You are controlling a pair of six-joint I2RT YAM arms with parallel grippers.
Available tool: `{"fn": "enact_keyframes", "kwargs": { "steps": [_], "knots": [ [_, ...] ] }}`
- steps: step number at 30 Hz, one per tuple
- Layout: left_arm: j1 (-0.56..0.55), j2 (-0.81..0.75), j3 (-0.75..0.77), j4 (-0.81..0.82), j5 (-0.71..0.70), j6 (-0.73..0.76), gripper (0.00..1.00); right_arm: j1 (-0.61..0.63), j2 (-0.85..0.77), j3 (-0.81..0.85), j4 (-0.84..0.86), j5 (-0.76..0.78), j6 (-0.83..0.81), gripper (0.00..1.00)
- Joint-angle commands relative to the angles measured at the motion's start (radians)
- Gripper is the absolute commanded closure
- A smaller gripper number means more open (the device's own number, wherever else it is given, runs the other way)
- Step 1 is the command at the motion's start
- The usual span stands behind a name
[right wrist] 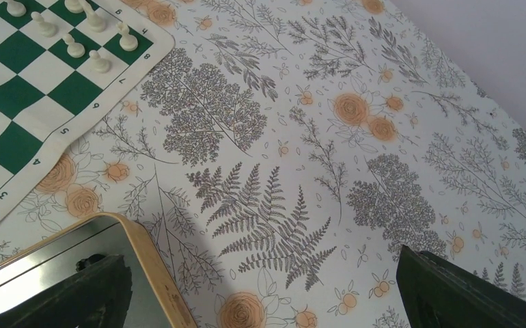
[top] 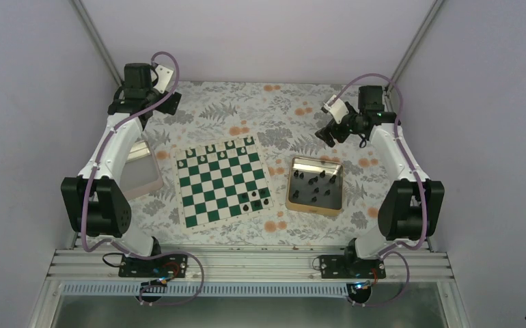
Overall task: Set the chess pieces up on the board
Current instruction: Pick up the chess piece from the storage box.
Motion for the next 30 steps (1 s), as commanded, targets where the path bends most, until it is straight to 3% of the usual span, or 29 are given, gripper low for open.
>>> {"fn": "enact_keyframes", "kwargs": {
  "steps": [1,14,18,23,25,28,30],
  "knots": [
    [-0.002,-0.008,0.019,-0.007,-0.007,-0.011,0.00,-0.002,-0.025,-0.008,-0.003,-0.021,-0.021,0.00],
    [-0.002,-0.009,0.027,-0.011,0.001,-0.006,0.00,0.020,-0.027,-0.014,-0.053,-0.008,-0.035,0.04],
    [-0.002,-0.002,0.035,-0.015,-0.003,0.001,0.00,0.122,-0.023,-0.018,-0.154,-0.009,-0.068,0.08],
    [-0.002,0.002,0.030,-0.014,-0.021,-0.001,0.00,0.226,-0.038,-0.087,-0.205,0.092,-0.082,0.20],
    [-0.002,0.000,0.025,-0.012,-0.024,0.001,0.00,0.228,-0.037,-0.097,-0.217,0.081,-0.072,0.30],
    [-0.002,-0.004,0.023,-0.019,-0.006,0.011,0.00,0.231,-0.025,-0.111,-0.243,0.053,-0.049,0.33],
    [-0.002,-0.001,0.026,-0.020,-0.002,0.012,0.00,0.240,-0.017,-0.136,-0.250,0.056,-0.044,0.42]
  ]
}}
